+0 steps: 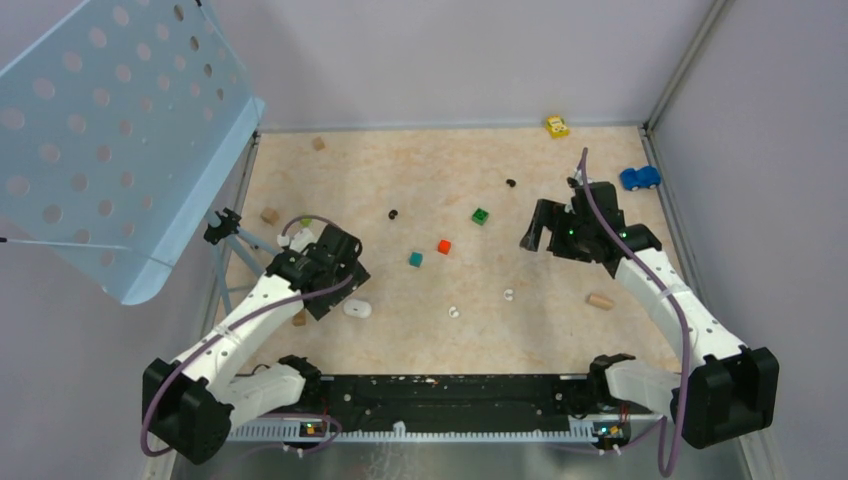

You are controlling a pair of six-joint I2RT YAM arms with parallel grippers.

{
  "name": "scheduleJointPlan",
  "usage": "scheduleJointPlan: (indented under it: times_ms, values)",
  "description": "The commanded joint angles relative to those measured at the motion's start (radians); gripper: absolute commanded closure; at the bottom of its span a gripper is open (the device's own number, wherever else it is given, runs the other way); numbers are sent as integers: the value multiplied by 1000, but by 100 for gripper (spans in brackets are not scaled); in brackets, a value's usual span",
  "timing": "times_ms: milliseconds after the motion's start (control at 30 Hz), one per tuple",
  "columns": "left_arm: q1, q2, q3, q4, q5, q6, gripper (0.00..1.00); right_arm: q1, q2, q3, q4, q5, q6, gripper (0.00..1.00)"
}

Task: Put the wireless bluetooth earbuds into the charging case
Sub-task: Move the charging case to the corner of the board.

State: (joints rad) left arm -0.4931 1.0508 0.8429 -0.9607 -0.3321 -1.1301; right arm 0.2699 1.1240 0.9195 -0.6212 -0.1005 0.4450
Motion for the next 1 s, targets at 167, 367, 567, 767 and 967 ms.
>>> scheduleJointPlan:
  times_ms: [167,367,567,767,967]
  values:
    - [-5,7,-113,50,-59,-260,12,1,-2,48,-7,-24,-9,4]
    - [-5,90,-150,147,6,-284,14,1,-17,40,-25,-20,-5,4]
    - [-5,152,-165,199,3,-302,23,2,-12,31,-21,-39,-1,4]
    - [-5,180,-196,221,27,-316,28,2,2,43,-24,-40,-1,4]
    - [-5,181,-233,255,24,-332,35,2,7,45,-25,-45,-3,4]
